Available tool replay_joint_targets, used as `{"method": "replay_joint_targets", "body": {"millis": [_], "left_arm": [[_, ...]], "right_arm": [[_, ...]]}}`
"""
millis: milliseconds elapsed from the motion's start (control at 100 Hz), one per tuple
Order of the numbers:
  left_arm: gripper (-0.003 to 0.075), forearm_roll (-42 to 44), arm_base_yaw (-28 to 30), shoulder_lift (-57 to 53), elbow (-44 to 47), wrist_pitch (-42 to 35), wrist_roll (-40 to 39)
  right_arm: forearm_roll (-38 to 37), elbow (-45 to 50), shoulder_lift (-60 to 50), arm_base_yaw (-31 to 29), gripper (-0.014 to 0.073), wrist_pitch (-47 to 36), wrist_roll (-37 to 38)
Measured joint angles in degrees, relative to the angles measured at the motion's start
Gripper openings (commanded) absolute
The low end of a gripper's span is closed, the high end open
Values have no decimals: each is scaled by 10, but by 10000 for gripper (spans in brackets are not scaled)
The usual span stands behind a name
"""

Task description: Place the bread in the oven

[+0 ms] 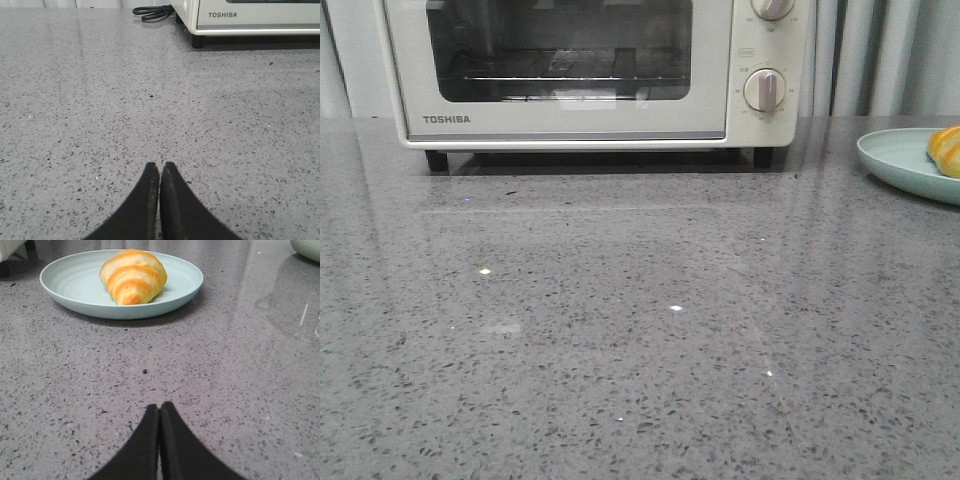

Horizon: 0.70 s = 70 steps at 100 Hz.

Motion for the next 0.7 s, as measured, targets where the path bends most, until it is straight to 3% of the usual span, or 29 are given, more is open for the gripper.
{"method": "replay_joint_targets", "body": {"millis": [570, 700], "left_arm": [[-21, 0, 0, 0, 0, 0, 0], [-21, 9, 0, 0, 0, 0, 0]], "right_arm": [[0, 0, 0, 0, -48, 0, 0], [-56, 0, 0, 0, -48, -4, 0]]}}
